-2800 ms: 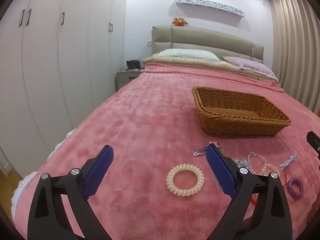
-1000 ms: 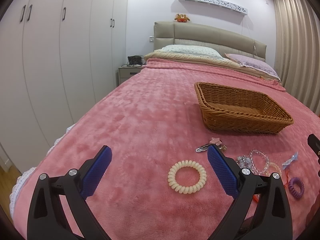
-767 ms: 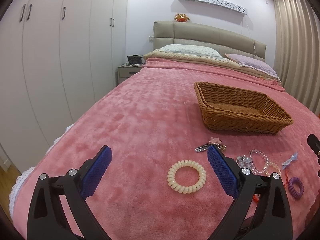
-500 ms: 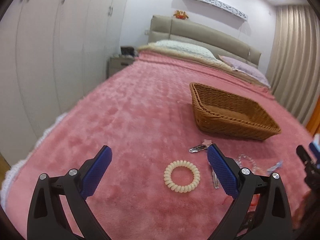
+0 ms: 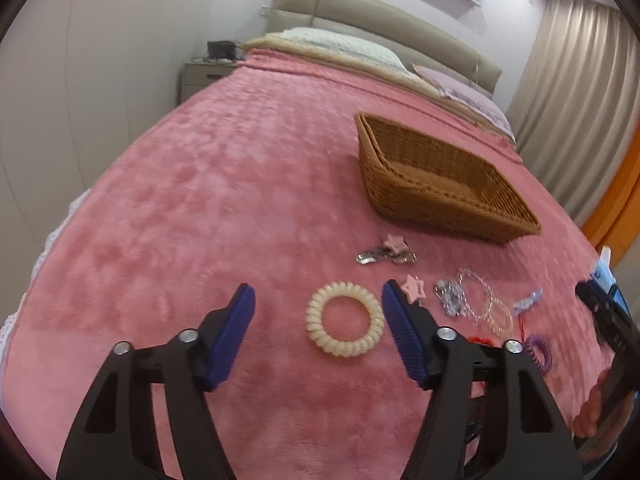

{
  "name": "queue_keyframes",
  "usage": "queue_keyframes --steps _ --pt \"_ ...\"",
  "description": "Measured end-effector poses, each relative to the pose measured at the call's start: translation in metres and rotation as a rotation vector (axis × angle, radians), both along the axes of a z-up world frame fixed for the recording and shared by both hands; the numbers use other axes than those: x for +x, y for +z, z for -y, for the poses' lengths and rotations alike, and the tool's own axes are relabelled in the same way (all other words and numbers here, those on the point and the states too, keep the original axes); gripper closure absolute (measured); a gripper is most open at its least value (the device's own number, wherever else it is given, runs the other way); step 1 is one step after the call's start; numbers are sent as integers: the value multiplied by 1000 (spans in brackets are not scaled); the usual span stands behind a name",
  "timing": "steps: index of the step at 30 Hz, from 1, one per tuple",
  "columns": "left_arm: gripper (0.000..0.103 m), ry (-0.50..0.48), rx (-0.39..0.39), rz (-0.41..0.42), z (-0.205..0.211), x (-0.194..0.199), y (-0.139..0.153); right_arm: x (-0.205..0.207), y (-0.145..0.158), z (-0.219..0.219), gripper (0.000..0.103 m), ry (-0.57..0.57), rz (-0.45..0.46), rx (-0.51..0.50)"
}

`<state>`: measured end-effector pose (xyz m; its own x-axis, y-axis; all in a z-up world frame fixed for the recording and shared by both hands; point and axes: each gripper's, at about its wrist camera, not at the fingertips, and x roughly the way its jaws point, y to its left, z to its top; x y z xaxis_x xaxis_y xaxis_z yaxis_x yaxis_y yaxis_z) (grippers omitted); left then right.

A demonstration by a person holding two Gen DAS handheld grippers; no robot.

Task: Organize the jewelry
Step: 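Grasp the cream coil hair tie with the left tool while the right grasps the purple one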

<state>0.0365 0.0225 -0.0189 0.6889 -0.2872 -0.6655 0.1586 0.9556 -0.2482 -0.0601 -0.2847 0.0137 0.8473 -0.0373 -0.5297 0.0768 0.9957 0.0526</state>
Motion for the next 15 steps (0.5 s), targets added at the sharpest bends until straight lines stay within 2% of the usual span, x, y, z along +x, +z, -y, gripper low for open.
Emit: queue_keyframes --steps 4,6,9,15 --pt "56 -14 26 -39 5 1 -6 -9 -29 0 61 32 -127 42" --pt "57 -19 28 -54 6 2 -9 -7 -38 1 62 56 -162 69" --pt "57 -21 40 -68 7 3 -12 -5 -42 -4 62 74 -181 57" --pt "57 -15 114 -106 16 12 -23 1 -54 -24 62 95 -235 -26"
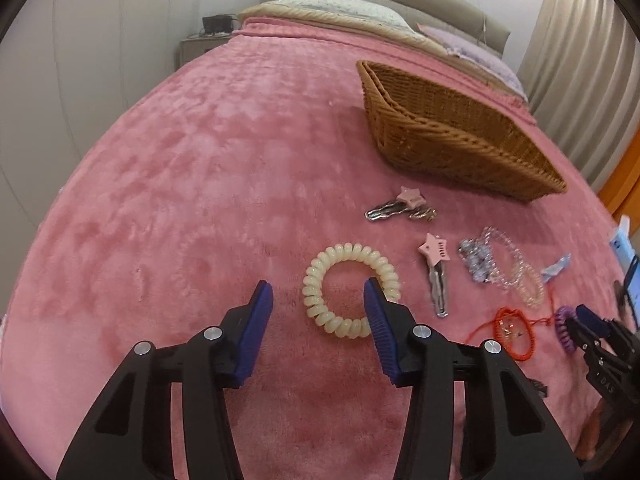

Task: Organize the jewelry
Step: 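Grasp the cream coil hair tie with the left tool while the right grasps the purple one, then carry both hair ties over the basket and open both tools to drop them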

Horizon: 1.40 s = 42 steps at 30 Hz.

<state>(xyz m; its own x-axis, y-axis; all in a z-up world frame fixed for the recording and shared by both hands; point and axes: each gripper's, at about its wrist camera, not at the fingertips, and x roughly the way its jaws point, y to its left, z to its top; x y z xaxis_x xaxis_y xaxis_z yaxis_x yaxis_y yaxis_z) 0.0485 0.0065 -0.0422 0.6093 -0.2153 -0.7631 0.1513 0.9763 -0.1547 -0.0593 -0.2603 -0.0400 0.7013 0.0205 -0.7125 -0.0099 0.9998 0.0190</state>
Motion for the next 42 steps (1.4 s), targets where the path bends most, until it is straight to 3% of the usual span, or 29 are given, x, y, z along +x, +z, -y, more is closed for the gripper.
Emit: queue_keyframes --steps 2,4,6,7,8,15,22,31,35,42 --pt "59 6 29 -1 3 1 -1 2 1 -2 63 2 -6 -17" --pt "63 10 55 -1 6 1 -3 3 0 -5 71 18 -8 -22" --pt "78 10 80 4 8 1 -4 1 0 -11 87 46 -3 -40" --pt "92 6 91 7 10 0 -4 0 0 -14 88 49 2 -61" --pt "93 5 101 14 11 -1 -4 -1 1 -16 91 51 7 -74" --pt "94 -41 103 160 21 -22 17 -11 13 -11 93 63 73 -35" --pt "94 -69 31 275 35 -36 58 -13 56 -11 93 65 205 -16" --pt "94 -114 -5 398 85 3 125 61 127 -3 93 46 343 2" --pt "94 -136 -9 375 111 42 124 112 130 0 93 29 309 -2" --pt "94 -161 23 232 138 114 90 197 87 14 93 7 89 75"
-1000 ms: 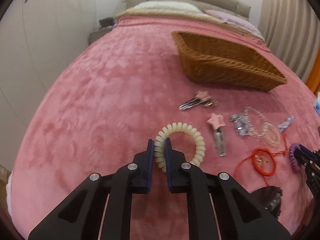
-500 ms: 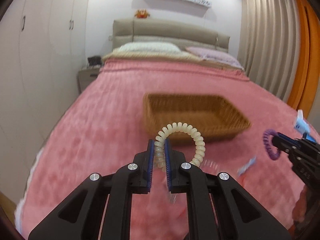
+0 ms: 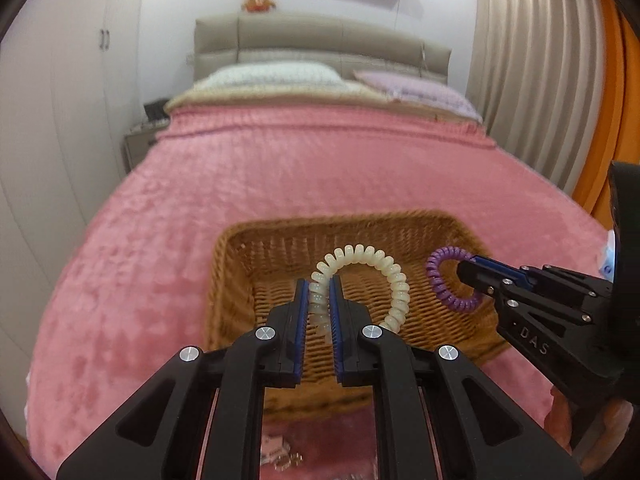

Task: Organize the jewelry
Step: 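Carry both hair ties over the basket and open both tools to drop them, then grasp the black watch with the left tool while the right grasps the blue clip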

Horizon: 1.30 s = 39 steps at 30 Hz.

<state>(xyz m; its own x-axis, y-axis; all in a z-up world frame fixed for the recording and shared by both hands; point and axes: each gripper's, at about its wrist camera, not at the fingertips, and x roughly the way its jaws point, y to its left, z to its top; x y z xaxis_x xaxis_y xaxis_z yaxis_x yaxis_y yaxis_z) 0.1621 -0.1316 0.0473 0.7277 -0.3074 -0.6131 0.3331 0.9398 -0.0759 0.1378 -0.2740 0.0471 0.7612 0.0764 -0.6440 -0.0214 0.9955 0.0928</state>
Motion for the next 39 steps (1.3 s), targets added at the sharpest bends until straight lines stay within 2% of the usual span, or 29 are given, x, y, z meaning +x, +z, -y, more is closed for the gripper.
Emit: queue_keyframes --steps 4,12,13,14,16,18,21,26,31,35,39 --pt "94 1 4 -86 3 25 -22 21 -20 3 93 -11 -78 -11" --pt "92 -15 9 -148 5 35 -47 37 -37 10 92 -31 -132 -18" --pt "88 -23 1 -155 4 34 -48 36 -38 10 92 -30 -138 -11" --pt "80 -29 -4 -155 3 32 -48 35 -38 11 91 -25 -139 0" --pt "66 -31 -15 -139 1 26 -42 30 -35 12 81 -27 -130 -5" --pt "62 -41 -36 -121 -2 19 -36 23 -30 12 63 -27 -108 -12" --pt "61 -56 -73 -93 -8 6 -22 9 -19 12 62 -26 -74 -11" --pt "59 -71 -104 -18 -24 -34 8 -31 7 15 62 -2 -8 15" --pt "59 -75 -117 52 -47 -93 28 -92 24 15 54 22 78 35" --pt "59 -77 -113 53 -63 -142 19 -134 18 19 54 35 93 70" --pt "59 -64 -135 10 -79 -177 -1 -166 2 20 54 24 79 85"
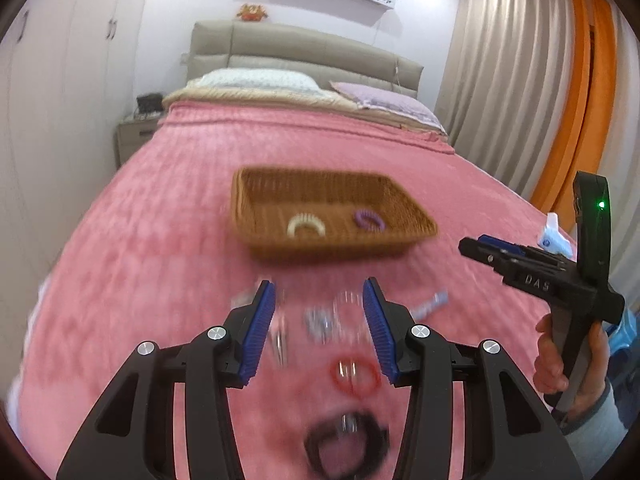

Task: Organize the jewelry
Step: 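Grasp the black watch with the left tool while the right grasps the blue clip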

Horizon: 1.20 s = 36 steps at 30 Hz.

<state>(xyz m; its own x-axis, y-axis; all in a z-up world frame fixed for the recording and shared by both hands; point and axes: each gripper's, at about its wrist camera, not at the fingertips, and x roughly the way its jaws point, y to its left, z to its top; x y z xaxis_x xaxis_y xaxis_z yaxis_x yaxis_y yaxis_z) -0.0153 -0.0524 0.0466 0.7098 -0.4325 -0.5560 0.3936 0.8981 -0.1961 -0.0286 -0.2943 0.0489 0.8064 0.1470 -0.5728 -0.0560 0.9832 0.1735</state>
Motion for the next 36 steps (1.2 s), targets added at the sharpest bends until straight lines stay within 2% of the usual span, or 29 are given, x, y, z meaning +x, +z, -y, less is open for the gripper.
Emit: queue_keyframes --steps 4,7,12,16,20,26,28,30,33,36 --pt "59 11 -8 -70 -13 -26 -28 -17 -25 -1 54 -4 -61 8" --pt "59 -6 -11 -130 -19 -36 -48 -15 -46 2 54 -20 -146 39" --pt "59 -23 -5 -197 -23 -42 -71 1 -71 16 54 -37 -272 192" --pt "59 -16 -7 -246 -23 -37 -85 10 -75 20 54 -63 -282 238" --pt "59 -15 33 -257 -16 -36 -95 27 -83 23 54 -98 -308 313" --pt "59 -13 61 -249 -9 -33 -96 44 -83 13 54 -136 -290 298" --pt "59 -6 81 -240 -5 -33 -97 47 -83 6 62 -143 -278 252" --pt "59 6 105 -228 -1 -35 -97 49 -84 -1 83 -142 -274 209" --pt "64 35 155 -206 8 -37 -98 48 -84 -3 88 -161 -259 195" --pt "79 58 183 -195 11 -36 -98 46 -82 -4 88 -152 -240 185"
